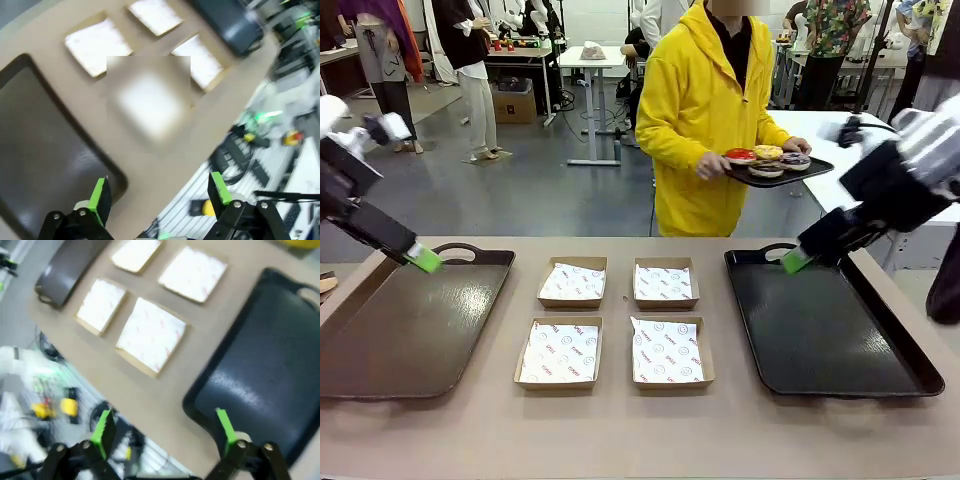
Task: Individually package the donuts and arrange them on the tray.
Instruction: Pick up one Paper togo box.
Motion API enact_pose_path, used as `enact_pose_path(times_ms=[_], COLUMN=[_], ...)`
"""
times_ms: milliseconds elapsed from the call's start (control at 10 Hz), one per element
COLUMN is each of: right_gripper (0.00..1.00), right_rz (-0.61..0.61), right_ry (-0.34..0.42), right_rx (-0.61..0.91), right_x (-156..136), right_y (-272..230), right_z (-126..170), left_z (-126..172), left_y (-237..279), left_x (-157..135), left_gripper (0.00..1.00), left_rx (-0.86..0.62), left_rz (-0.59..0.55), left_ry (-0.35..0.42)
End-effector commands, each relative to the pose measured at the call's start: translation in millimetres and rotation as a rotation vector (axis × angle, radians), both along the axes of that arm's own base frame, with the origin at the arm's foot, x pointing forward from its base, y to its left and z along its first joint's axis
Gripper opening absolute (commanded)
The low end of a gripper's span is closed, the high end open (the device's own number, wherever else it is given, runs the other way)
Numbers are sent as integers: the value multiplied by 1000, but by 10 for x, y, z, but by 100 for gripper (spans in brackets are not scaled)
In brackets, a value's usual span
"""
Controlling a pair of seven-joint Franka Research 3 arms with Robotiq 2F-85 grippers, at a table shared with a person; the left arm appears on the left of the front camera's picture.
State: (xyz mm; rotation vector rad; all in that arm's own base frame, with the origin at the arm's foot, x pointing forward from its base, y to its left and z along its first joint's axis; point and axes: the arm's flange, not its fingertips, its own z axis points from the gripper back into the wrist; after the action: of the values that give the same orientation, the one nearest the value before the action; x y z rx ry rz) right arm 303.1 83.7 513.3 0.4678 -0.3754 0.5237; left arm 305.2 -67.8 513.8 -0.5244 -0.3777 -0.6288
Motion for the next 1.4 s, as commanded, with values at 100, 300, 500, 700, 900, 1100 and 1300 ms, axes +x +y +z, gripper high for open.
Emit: enact_pose_path(times_ms=[100,300,500,700,900,1100,1300], right_gripper=[100,100,100,100,100,100,100], right_rz=[-98,-109,-144,-197,-234,-254,-278], right_ry=[230,315,370,387,388,370,341], right_rx=[790,990,1063,1057,1019,978,809], right_x=[-113,-65,-72,-155,-223,-241,-225], right_y=[-663,-1039,-1352,-1680,-1848,-1879,-1666], right_z=[-510,-638,-766,-891,-957,-924,-833], left_z=[-252,-424,-567,-791,-1019,-1110,-990], left_y=[624,973,1183,1434,1638,1778,1768], left_x=[-206,-310,-376,-375,-385,-430,-468], left_gripper=[100,100,100,100,100,100,100], left_rx=[-845,-1001,-1012,-992,-968,-922,-879], left_rz=[42,80,91,167,268,329,338], left_ry=[281,362,444,498,527,532,484])
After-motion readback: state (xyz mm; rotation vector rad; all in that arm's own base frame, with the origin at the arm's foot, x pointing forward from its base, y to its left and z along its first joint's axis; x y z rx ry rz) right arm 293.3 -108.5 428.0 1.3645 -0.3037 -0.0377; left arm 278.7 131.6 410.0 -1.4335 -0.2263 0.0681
